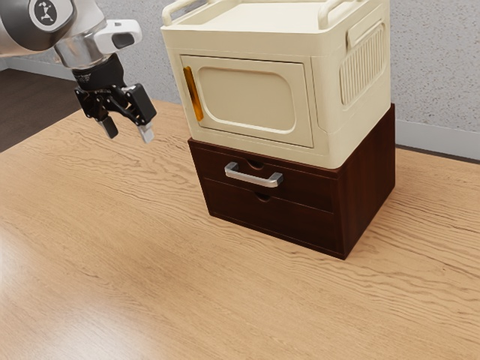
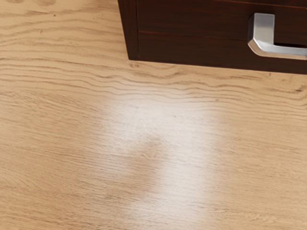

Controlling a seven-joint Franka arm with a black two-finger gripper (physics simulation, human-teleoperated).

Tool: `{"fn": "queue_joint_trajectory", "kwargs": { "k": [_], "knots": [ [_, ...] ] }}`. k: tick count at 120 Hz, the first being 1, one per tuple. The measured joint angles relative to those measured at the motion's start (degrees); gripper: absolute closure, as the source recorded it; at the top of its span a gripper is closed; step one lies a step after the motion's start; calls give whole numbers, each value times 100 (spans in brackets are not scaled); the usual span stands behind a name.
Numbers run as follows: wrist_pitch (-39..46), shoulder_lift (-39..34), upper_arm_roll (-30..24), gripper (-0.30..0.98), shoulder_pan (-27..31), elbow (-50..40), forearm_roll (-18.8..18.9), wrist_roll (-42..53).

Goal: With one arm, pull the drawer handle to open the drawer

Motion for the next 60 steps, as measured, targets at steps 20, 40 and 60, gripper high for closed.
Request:
{"fn": "queue_joint_trajectory", "kwargs": {
  "k": [20,40,60],
  "knots": [
    [-3,-5,9,0,61,-4,-79,60],
    [-73,-705,-37,0,15,533,-85,64],
    [12,-828,-137,0,7,732,-96,57]
  ]
}}
